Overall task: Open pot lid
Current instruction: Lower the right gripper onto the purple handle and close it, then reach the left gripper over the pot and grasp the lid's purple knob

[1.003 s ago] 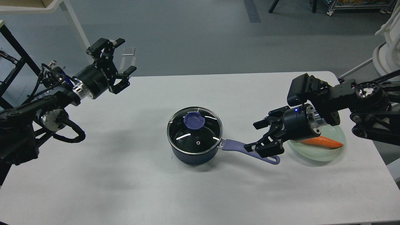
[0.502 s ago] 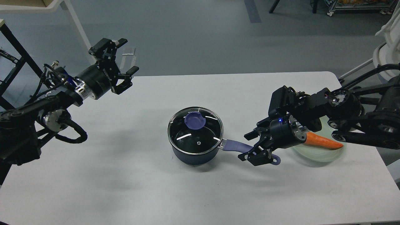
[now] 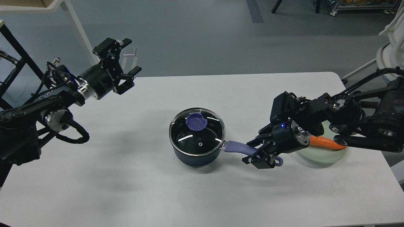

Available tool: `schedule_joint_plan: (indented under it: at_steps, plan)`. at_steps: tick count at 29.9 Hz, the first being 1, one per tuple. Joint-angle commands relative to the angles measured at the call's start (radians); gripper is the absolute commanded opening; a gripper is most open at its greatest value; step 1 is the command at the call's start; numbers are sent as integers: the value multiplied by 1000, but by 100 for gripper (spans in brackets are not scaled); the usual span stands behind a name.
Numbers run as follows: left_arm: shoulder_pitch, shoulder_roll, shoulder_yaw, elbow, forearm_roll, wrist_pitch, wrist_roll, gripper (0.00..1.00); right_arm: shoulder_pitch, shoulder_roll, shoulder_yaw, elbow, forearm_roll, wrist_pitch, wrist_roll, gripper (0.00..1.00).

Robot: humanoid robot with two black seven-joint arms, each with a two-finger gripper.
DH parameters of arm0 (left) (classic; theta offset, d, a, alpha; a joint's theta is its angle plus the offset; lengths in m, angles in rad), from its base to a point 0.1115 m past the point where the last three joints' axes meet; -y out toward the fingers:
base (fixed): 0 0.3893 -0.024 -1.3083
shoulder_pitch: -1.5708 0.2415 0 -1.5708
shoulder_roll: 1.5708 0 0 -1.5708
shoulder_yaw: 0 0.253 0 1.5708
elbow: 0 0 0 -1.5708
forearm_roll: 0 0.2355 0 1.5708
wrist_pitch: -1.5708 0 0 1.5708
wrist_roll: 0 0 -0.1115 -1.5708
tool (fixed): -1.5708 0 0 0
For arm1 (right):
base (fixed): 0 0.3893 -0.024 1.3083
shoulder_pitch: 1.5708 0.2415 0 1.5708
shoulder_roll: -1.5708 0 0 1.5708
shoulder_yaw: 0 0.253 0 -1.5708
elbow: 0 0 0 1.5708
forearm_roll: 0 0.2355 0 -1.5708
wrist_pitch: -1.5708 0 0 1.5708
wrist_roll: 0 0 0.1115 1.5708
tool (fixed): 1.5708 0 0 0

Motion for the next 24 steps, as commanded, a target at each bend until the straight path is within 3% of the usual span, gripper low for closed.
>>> schedule_joint_plan:
  at_steps: [1,6,11,17,20,24]
  plan:
    - [-4,7,-1,0,29,1,0,99,0,0,-9,-1,-1,0,0,49]
    - [-10,10,-2,-1,46,2,0,99,0,0,-15,-3,-1,2,0,37]
    - [-19,12,-2,-1,111,4,0,99,1,-5,-32,-5,-1,2,0,33]
    - [-54,35,-4,-4,400,33,0,99,3,-5,-32,-15,0,0,0,31]
    - [-85,52,-5,-40,647,99,0,99,5,0,-32,-23,2,0,0,31]
    - [-114,96,-4,-223,1006,263,0,99,5,0,-30,-23,5,0,0,31]
